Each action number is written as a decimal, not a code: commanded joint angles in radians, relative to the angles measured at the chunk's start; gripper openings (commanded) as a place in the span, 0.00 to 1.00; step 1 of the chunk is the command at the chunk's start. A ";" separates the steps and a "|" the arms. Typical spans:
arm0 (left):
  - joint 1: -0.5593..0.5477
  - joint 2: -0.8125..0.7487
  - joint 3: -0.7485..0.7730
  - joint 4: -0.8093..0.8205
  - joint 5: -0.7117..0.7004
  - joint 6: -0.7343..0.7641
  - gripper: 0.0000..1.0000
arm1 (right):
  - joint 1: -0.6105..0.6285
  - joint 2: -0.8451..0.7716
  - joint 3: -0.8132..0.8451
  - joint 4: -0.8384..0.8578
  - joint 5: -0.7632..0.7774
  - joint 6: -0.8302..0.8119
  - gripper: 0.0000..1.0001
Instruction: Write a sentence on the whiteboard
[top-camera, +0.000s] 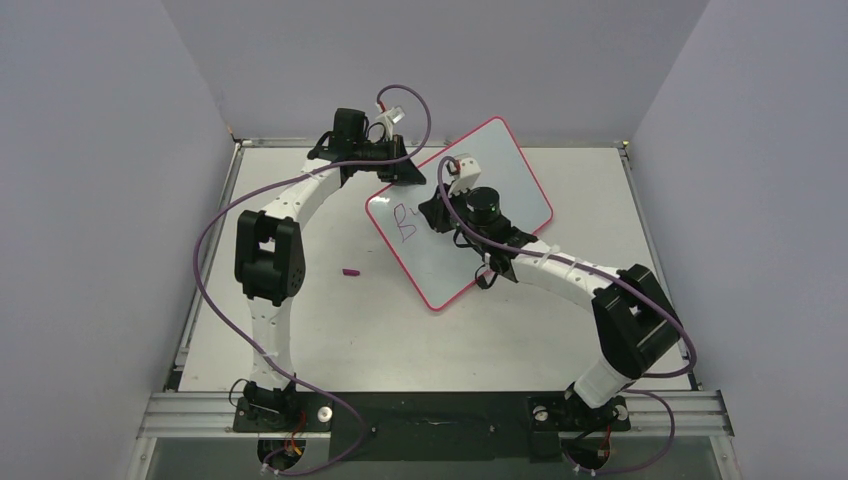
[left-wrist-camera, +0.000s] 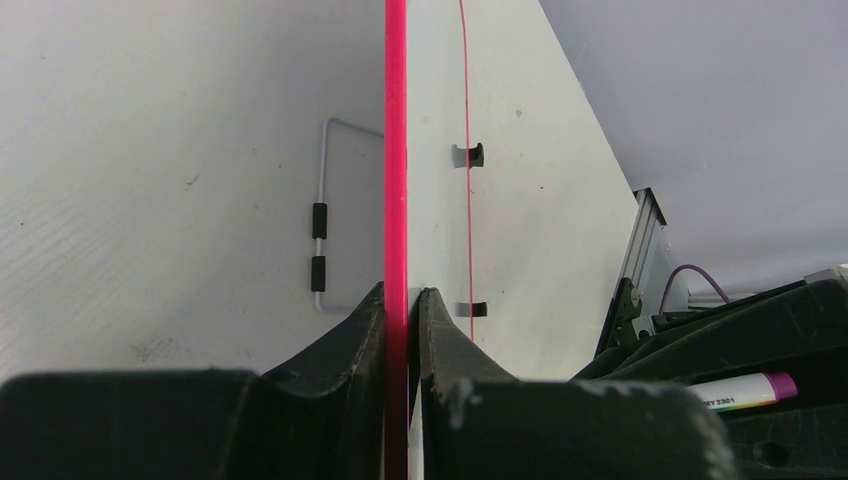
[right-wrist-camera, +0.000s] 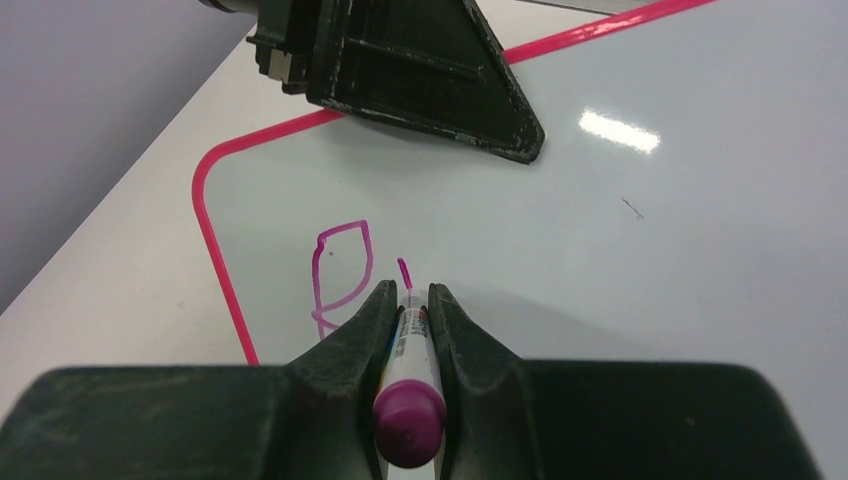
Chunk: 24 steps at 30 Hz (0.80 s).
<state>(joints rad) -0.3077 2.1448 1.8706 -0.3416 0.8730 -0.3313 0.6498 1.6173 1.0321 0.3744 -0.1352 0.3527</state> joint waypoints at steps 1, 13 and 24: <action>-0.030 -0.050 -0.010 0.003 -0.022 0.103 0.00 | 0.012 -0.054 -0.052 0.018 0.031 0.000 0.00; -0.030 -0.051 -0.013 0.002 -0.023 0.104 0.00 | 0.034 -0.098 -0.087 -0.006 0.053 -0.005 0.00; -0.029 -0.054 -0.013 0.003 -0.020 0.104 0.00 | 0.032 -0.049 0.010 -0.048 0.088 -0.018 0.00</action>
<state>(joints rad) -0.3080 2.1414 1.8687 -0.3428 0.8722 -0.3309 0.6762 1.5585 0.9718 0.3225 -0.0792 0.3492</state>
